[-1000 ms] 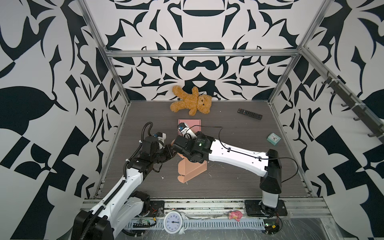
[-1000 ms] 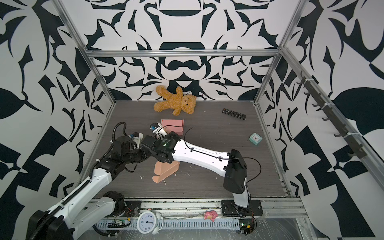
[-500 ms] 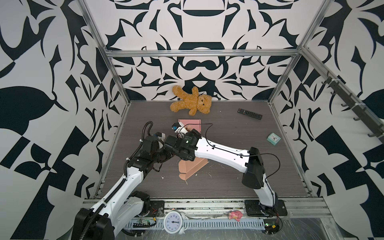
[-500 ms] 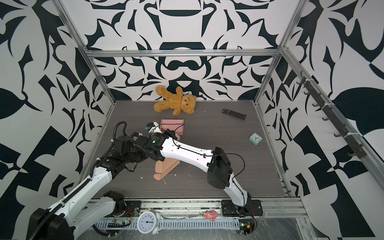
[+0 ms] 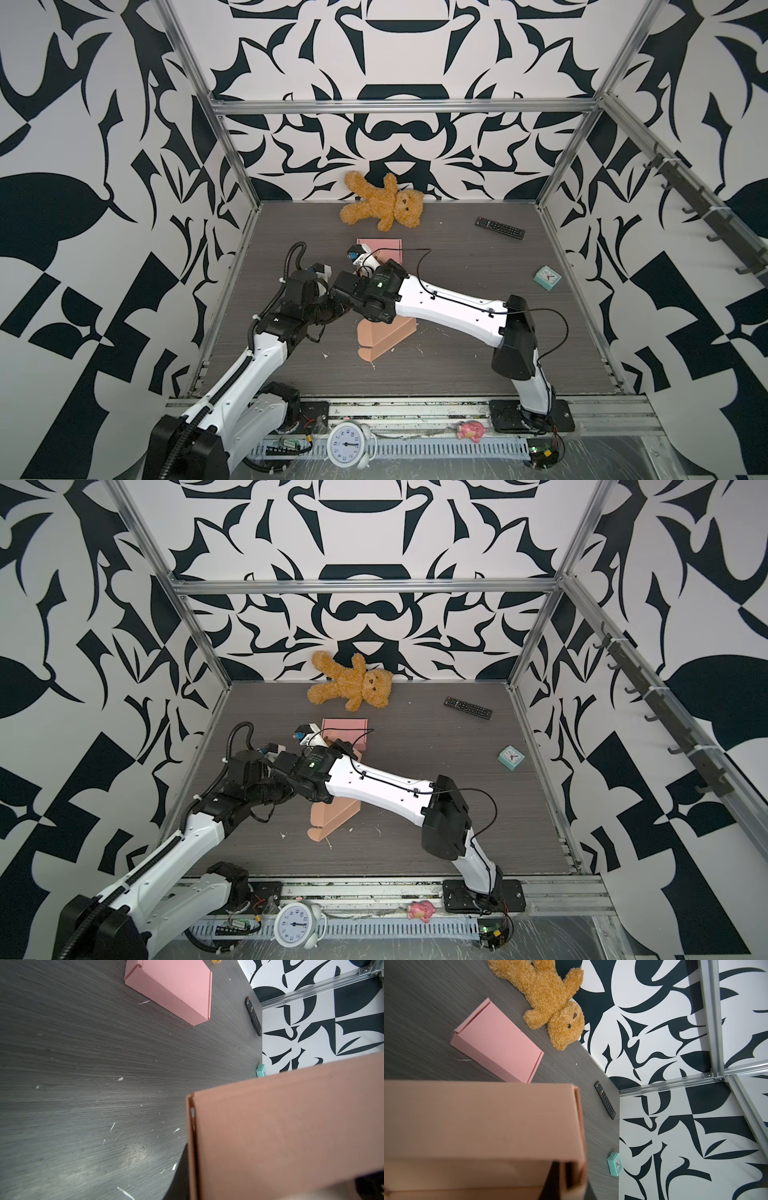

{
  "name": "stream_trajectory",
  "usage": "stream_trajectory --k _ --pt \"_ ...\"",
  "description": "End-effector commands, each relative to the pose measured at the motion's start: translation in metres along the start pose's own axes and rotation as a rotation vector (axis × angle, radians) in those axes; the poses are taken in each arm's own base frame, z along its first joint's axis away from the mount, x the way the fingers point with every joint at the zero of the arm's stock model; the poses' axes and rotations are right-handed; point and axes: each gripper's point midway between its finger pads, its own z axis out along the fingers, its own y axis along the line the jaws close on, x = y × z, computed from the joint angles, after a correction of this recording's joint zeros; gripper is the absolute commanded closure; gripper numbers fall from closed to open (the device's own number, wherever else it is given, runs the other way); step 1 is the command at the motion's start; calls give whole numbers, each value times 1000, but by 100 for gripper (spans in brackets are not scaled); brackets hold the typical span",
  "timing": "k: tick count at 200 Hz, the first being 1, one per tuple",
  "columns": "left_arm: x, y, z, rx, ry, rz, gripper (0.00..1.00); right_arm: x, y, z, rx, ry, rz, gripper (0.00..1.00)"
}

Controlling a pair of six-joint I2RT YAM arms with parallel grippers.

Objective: Fold the paper box

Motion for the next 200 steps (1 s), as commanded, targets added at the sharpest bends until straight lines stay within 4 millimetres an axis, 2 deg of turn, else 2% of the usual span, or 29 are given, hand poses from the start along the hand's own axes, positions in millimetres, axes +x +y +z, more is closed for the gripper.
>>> stream_trajectory --k 1,70,105,163,200 --pt "-13 -36 -7 115 -29 71 88 -6 0 -9 -48 -21 51 88" --pt "-12 -31 -5 100 -27 71 88 -8 0 -12 -52 -30 65 85" --pt "-11 -29 -4 93 -25 70 88 -7 -4 -17 -54 -39 75 80" --pt "-12 -19 -1 49 -33 85 88 -5 -5 -29 -92 -55 118 62" --pt "-13 -7 2 -2 -39 119 88 -4 -2 -41 -206 -81 196 47"
